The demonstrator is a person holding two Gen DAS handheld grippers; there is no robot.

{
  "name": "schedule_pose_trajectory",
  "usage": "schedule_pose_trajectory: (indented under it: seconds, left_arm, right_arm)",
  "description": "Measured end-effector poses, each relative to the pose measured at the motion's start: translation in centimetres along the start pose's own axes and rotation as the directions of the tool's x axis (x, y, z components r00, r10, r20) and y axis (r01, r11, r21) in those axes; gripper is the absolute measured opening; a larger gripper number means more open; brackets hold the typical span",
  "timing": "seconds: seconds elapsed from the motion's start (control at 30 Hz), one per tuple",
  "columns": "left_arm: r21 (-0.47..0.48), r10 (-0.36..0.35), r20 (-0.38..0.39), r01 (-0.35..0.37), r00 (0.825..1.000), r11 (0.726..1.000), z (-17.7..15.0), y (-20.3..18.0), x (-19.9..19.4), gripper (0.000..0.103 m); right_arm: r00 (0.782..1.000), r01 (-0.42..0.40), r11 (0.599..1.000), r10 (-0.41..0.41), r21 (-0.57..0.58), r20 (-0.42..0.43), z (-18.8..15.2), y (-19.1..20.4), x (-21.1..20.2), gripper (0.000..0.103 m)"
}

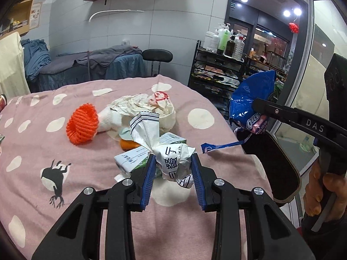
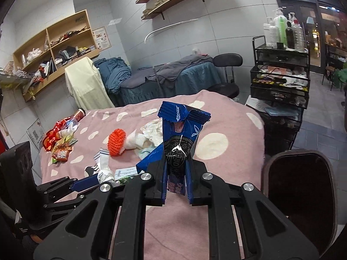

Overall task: Collect trash
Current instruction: 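Carry the blue wrapper over the black bin and open the right tool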

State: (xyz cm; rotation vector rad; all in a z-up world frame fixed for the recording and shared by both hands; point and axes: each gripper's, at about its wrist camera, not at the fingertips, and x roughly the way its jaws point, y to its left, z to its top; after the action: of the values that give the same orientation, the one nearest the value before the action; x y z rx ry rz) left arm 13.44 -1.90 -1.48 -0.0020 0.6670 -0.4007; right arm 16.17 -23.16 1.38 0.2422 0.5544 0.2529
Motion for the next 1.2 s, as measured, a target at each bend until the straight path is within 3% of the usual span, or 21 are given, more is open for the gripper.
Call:
schedule_pose_trajectory:
  seconds: [0.17,0.37,0.63,1.13,1.17,1.2]
  left_arm:
    - [0.023,-0.058,-0.027,0.059,0.998,0.998,0.5,-2.1,1.3,0.034]
    - [0.069,-0.115,-0.054,0.118,0.992,0.991,0.8,-5.1,2.6,0.034]
    - [0.133,-0.17,-0.105,0.183,0.98,0.974,1.2,-9.4,4.5,0.034]
    - [0.191,-0.205,-0.2,0.243,0.958,0.951,1.2,-13.9,7.9,0.034]
    - [0.191,-0.205,-0.203,0.244,0.957,0.951,1.2,-14.1,7.9,0.034]
    - [0.19,-0.207,-0.206,0.247,0.956,0.95,1.1,-14.1,8.0,0.034]
  right_arm:
    - [0.994,0.1,0.994,-0.101,0.042,0.036,-0.6,-3.4,-2.7,0.015]
    - [0.97,0.236,0.967,-0.241,0.101,0.04,-1.5,-8.1,-4.9,0.015]
    - [0.938,0.347,0.916,-0.344,0.201,-0.049,-4.2,-14.6,-5.1,0.015]
    - [0.909,0.405,0.861,-0.343,0.307,-0.236,-9.7,-20.3,-0.8,0.015]
    - [0.91,0.4,0.859,-0.331,0.32,-0.248,-10.0,-20.5,-0.4,0.019]
    - [0.911,0.396,0.857,-0.322,0.33,-0.258,-10.4,-20.7,-0.2,0.029]
